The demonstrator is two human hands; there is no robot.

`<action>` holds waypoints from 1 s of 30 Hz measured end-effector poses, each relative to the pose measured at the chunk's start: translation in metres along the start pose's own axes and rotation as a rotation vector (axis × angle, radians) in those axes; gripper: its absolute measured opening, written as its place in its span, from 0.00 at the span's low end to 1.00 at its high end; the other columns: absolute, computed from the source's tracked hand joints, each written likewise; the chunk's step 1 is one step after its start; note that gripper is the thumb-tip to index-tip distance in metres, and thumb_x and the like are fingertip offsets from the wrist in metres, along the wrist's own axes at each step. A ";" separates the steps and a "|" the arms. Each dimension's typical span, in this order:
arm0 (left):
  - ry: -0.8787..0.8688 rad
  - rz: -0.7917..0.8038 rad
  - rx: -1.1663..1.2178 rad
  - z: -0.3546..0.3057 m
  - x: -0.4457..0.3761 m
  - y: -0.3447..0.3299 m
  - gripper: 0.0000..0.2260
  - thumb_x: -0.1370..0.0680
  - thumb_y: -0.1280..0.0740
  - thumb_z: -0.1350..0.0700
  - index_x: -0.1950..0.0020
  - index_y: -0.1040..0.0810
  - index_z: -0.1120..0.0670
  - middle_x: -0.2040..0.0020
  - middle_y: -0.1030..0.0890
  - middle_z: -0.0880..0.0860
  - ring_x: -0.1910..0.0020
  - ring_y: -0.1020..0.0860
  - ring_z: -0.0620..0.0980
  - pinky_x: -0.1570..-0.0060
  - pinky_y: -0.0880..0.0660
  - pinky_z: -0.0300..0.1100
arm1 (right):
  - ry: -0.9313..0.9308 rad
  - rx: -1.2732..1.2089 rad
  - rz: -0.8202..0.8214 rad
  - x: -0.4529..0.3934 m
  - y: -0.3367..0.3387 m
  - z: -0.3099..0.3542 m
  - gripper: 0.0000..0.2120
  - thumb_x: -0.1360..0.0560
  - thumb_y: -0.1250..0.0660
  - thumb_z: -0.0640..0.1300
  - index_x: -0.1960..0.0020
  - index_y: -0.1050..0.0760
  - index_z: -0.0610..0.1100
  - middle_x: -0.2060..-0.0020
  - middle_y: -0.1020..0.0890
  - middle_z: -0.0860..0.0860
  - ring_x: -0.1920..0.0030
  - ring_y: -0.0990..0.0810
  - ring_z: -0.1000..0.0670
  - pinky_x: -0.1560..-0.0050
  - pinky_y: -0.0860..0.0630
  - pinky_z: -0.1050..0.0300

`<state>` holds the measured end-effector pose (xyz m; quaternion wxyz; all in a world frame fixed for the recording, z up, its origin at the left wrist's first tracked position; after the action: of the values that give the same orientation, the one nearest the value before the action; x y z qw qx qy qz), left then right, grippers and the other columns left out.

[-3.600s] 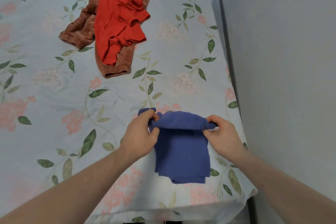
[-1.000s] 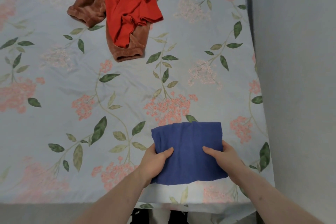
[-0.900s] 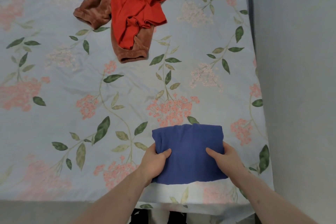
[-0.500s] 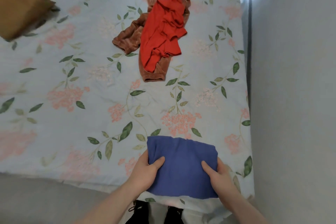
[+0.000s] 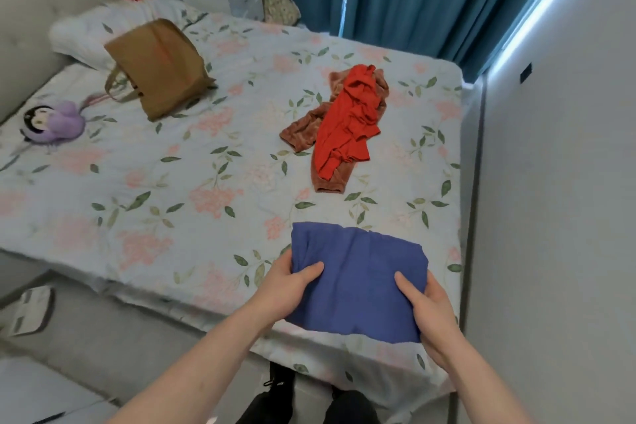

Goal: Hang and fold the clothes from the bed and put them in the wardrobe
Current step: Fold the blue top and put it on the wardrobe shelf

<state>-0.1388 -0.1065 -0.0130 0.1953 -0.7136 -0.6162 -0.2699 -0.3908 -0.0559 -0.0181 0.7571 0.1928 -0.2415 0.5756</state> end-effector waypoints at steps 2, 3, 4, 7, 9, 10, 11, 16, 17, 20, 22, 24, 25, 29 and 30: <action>-0.022 -0.059 0.003 -0.010 0.021 0.009 0.20 0.23 0.28 0.49 0.32 0.25 0.46 0.38 0.19 0.42 0.40 0.20 0.46 0.36 0.24 0.50 | 0.033 0.035 0.065 0.009 -0.009 0.018 0.16 0.22 0.29 0.48 0.35 0.24 0.56 0.44 0.15 0.59 0.46 0.14 0.54 0.45 0.18 0.48; -0.026 -0.089 0.016 -0.012 0.031 0.013 0.22 0.24 0.28 0.48 0.31 0.25 0.46 0.38 0.19 0.43 0.40 0.20 0.46 0.36 0.24 0.50 | 0.048 0.054 0.107 0.013 -0.014 0.025 0.17 0.22 0.28 0.48 0.35 0.24 0.57 0.43 0.15 0.60 0.46 0.14 0.54 0.46 0.17 0.49; -0.027 -0.126 0.037 -0.012 0.042 0.018 0.21 0.24 0.28 0.48 0.32 0.25 0.45 0.39 0.19 0.43 0.40 0.20 0.45 0.37 0.24 0.49 | 0.062 0.082 0.152 0.015 -0.019 0.033 0.18 0.23 0.27 0.48 0.34 0.25 0.57 0.43 0.15 0.60 0.46 0.15 0.55 0.47 0.18 0.50; -0.019 -0.236 0.105 -0.005 0.075 0.032 0.16 0.22 0.29 0.53 0.35 0.24 0.45 0.40 0.18 0.44 0.42 0.19 0.45 0.39 0.23 0.47 | 0.085 0.158 0.272 0.022 -0.038 0.051 0.21 0.24 0.25 0.49 0.33 0.25 0.57 0.42 0.16 0.59 0.47 0.15 0.56 0.48 0.17 0.50; -0.018 -0.305 0.154 0.001 0.095 0.041 0.16 0.22 0.29 0.53 0.35 0.23 0.46 0.40 0.17 0.44 0.42 0.18 0.46 0.37 0.23 0.51 | 0.103 0.192 0.349 0.027 -0.053 0.063 0.20 0.24 0.25 0.49 0.35 0.25 0.58 0.43 0.15 0.61 0.48 0.14 0.57 0.48 0.17 0.50; -0.025 -0.341 0.181 0.002 0.106 0.047 0.15 0.21 0.29 0.54 0.35 0.23 0.46 0.41 0.17 0.44 0.42 0.18 0.47 0.37 0.23 0.51 | 0.118 0.210 0.387 0.032 -0.062 0.068 0.19 0.24 0.25 0.49 0.35 0.25 0.59 0.45 0.15 0.62 0.49 0.14 0.57 0.49 0.17 0.51; -0.033 -0.378 0.210 0.003 0.117 0.053 0.14 0.21 0.30 0.54 0.36 0.23 0.46 0.42 0.17 0.44 0.43 0.18 0.47 0.38 0.22 0.51 | 0.132 0.226 0.423 0.036 -0.072 0.073 0.19 0.24 0.25 0.49 0.36 0.25 0.60 0.46 0.15 0.62 0.49 0.14 0.58 0.51 0.17 0.52; -0.102 -0.540 0.331 0.006 0.176 0.095 0.13 0.20 0.30 0.56 0.37 0.22 0.46 0.45 0.15 0.44 0.45 0.17 0.46 0.45 0.21 0.45 | 0.195 0.285 0.550 0.068 -0.129 0.092 0.19 0.25 0.24 0.49 0.37 0.24 0.60 0.46 0.15 0.62 0.49 0.14 0.57 0.52 0.17 0.52; -0.117 -0.572 0.356 0.007 0.189 0.107 0.12 0.20 0.30 0.57 0.39 0.21 0.46 0.47 0.14 0.43 0.47 0.16 0.45 0.48 0.21 0.43 | 0.213 0.300 0.574 0.076 -0.143 0.096 0.19 0.25 0.25 0.49 0.37 0.24 0.60 0.47 0.15 0.63 0.50 0.14 0.58 0.54 0.18 0.54; -0.162 -0.659 0.418 0.011 0.224 0.145 0.11 0.21 0.30 0.58 0.40 0.20 0.46 0.49 0.14 0.41 0.49 0.16 0.43 0.50 0.22 0.42 | 0.262 0.350 0.649 0.102 -0.192 0.105 0.18 0.24 0.25 0.48 0.37 0.24 0.60 0.48 0.15 0.63 0.51 0.14 0.59 0.56 0.19 0.57; -0.187 -0.719 0.447 0.018 0.244 0.173 0.11 0.21 0.30 0.58 0.40 0.20 0.46 0.48 0.14 0.42 0.49 0.16 0.43 0.50 0.22 0.41 | 0.298 0.378 0.695 0.121 -0.225 0.108 0.18 0.24 0.25 0.47 0.38 0.24 0.60 0.49 0.15 0.63 0.52 0.15 0.60 0.58 0.20 0.60; -0.207 -0.769 0.455 0.025 0.264 0.200 0.11 0.21 0.30 0.58 0.40 0.20 0.46 0.47 0.14 0.42 0.49 0.16 0.42 0.51 0.22 0.40 | 0.322 0.408 0.730 0.139 -0.259 0.106 0.18 0.24 0.26 0.46 0.38 0.24 0.60 0.47 0.15 0.61 0.52 0.15 0.60 0.59 0.21 0.62; -0.218 -0.789 0.454 0.028 0.272 0.213 0.11 0.21 0.31 0.58 0.41 0.21 0.45 0.48 0.14 0.42 0.50 0.16 0.41 0.51 0.23 0.40 | 0.333 0.429 0.746 0.149 -0.275 0.103 0.18 0.23 0.26 0.45 0.38 0.25 0.59 0.46 0.15 0.60 0.52 0.15 0.60 0.59 0.21 0.63; -0.262 -0.881 0.424 0.044 0.301 0.268 0.13 0.19 0.33 0.59 0.41 0.22 0.42 0.48 0.15 0.37 0.49 0.17 0.37 0.49 0.24 0.37 | 0.422 0.516 0.802 0.186 -0.342 0.097 0.17 0.23 0.27 0.44 0.38 0.26 0.59 0.44 0.18 0.61 0.49 0.17 0.61 0.56 0.23 0.63; -0.275 -0.904 0.400 0.047 0.306 0.280 0.14 0.19 0.34 0.59 0.41 0.22 0.41 0.48 0.16 0.36 0.47 0.18 0.37 0.47 0.24 0.38 | 0.466 0.545 0.819 0.196 -0.358 0.096 0.17 0.22 0.28 0.43 0.40 0.26 0.61 0.45 0.18 0.63 0.50 0.18 0.64 0.55 0.24 0.64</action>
<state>0.1731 0.1136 0.1571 0.1089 -0.3535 -0.9228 -0.1077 -0.0156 -0.0525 0.1698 0.4271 0.1395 0.0352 0.8927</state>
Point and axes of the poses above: each hand's wrist, its own x-axis away from the middle knuckle, its own y-axis out of the back of the hand, z = x × y, the point moved 9 cm from there along -x, towards the middle knuckle
